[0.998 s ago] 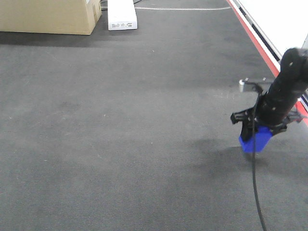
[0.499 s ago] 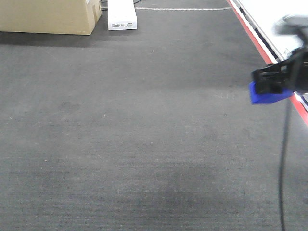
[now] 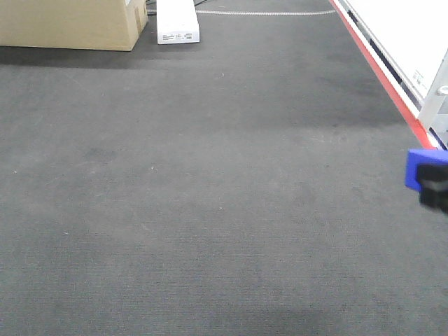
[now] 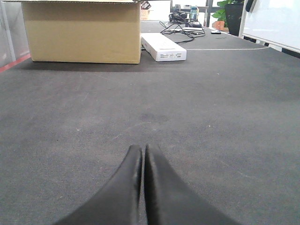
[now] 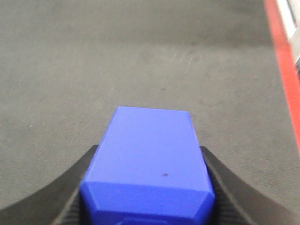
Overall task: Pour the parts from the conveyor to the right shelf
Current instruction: 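Retract the right arm holding the blue block toward the robot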
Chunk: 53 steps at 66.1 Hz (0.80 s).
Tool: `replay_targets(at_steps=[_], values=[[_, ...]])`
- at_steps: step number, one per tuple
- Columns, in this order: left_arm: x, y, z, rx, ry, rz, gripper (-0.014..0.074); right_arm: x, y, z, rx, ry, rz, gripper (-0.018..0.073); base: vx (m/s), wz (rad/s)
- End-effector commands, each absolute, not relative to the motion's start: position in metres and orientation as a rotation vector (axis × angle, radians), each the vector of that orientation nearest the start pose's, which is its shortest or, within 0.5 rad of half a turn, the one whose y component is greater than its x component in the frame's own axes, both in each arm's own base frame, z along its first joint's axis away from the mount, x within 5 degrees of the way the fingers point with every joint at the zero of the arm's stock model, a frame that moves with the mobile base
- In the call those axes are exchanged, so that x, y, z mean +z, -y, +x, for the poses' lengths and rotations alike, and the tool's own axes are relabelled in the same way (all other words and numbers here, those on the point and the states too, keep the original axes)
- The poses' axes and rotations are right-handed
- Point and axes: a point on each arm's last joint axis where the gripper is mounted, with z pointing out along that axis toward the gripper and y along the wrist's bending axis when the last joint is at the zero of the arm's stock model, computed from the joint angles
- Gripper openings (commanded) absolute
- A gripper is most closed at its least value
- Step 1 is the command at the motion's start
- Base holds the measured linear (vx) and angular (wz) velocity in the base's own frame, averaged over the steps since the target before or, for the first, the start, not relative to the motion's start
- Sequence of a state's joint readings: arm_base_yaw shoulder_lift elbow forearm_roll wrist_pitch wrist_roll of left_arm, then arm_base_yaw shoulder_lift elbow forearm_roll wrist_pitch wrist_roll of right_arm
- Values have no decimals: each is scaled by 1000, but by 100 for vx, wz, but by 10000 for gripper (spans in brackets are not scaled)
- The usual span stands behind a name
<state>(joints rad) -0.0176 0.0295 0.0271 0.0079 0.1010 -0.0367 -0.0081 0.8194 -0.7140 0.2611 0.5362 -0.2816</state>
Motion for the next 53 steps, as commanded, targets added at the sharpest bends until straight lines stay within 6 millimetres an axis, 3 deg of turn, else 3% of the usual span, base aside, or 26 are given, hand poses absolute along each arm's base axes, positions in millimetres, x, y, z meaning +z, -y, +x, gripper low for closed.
replay_targets(at_steps=[1, 19, 33, 53], values=[[206, 2, 60, -55, -1559, -16, -6, 335, -7, 150, 49, -1912, -110, -5, 0, 0], [206, 2, 60, -55, -1559, -16, -6, 302, -6, 106, 18, -1805, -109, -5, 0, 0], [206, 2, 60, -55, -1559, -16, -6, 292, -7, 81, 15, -1730, -109, -5, 0, 0], [206, 2, 60, -55, -1559, -16, -6, 284, -6, 72, -9, -1702, -122, -5, 0, 0]])
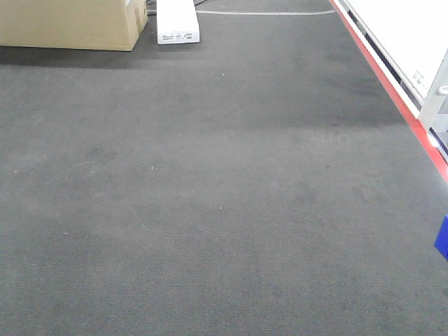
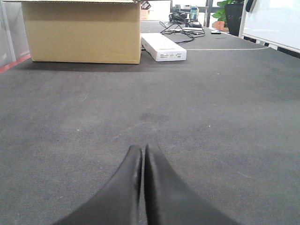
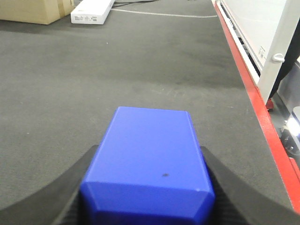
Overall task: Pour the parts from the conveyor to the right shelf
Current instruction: 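Retract the right arm holding the blue block toward the robot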
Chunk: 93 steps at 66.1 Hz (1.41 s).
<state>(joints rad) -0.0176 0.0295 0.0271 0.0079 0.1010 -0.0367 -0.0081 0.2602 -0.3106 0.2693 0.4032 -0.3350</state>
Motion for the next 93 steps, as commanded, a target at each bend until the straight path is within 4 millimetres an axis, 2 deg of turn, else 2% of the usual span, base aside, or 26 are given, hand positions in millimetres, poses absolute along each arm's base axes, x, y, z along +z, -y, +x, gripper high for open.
replay_targets(at_steps=[1, 93], values=[[206, 2, 60, -55, -1559, -16, -6, 284, -6, 72, -9, -1700, -122, -5, 0, 0], [206, 2, 60, -55, -1559, -16, -6, 280, -7, 72, 10, -1738, -122, -5, -1, 0]])
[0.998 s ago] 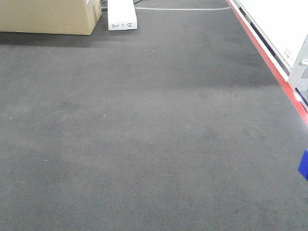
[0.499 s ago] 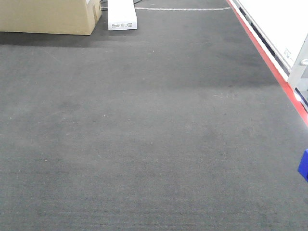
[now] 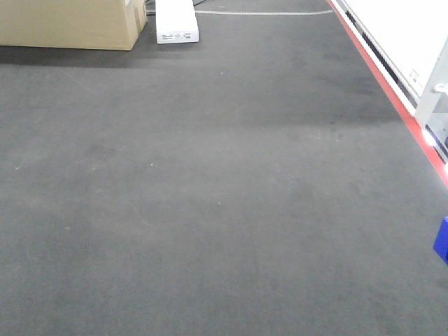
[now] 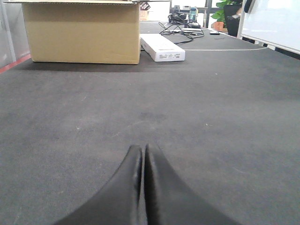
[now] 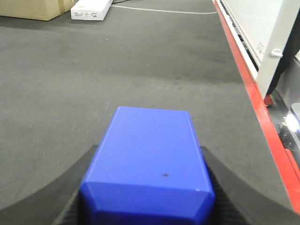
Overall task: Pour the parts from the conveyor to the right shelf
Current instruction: 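Retract the right arm holding the blue block toward the robot, then drive away from the conveyor carrying the block in the right gripper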
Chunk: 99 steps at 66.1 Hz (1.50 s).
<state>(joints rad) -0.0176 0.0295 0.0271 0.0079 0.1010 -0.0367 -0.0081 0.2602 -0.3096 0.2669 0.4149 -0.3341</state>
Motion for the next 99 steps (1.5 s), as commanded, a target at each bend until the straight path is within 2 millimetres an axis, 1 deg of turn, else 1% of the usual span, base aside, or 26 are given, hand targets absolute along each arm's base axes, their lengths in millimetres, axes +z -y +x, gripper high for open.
replay_targets(at_steps=[1, 30, 99], values=[[206, 2, 60, -55, -1559, -16, -6, 280, -7, 72, 10, -1738, -122, -5, -10, -6], [206, 2, 60, -55, -1559, -16, -6, 280, -7, 72, 10, -1738, -122, -5, -21, -24], [206, 2, 60, -55, -1559, -16, -6, 280, -7, 72, 10, -1738, -122, -5, -33, -53]])
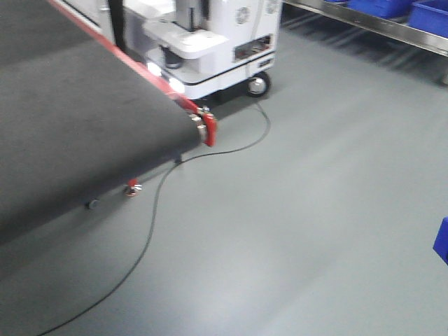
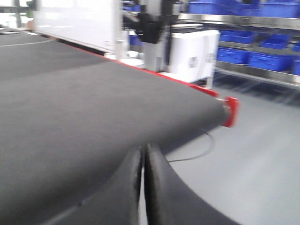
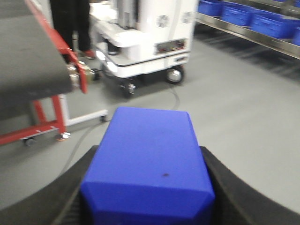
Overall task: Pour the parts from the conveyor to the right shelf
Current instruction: 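Drive away from the conveyor carrying the block in the right gripper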
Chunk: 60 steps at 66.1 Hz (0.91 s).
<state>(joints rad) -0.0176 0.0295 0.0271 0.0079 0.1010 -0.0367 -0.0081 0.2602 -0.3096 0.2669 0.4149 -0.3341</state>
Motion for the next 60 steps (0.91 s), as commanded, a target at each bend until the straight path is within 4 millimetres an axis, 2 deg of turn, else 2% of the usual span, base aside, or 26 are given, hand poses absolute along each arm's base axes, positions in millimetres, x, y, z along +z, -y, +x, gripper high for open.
replay_targets(at_steps=[1, 24, 60], values=[[206, 2, 60, -55, -1559, -16, -6, 280, -7, 72, 10, -1738, -122, -5, -33, -59], [206, 2, 60, -55, -1559, -16, -6, 280, -7, 72, 9, -1737, -123, -5, -33, -66], [206, 2, 60, -55, -1559, -16, -6, 280, -7, 72, 9, -1738, -123, -5, -33, -84]])
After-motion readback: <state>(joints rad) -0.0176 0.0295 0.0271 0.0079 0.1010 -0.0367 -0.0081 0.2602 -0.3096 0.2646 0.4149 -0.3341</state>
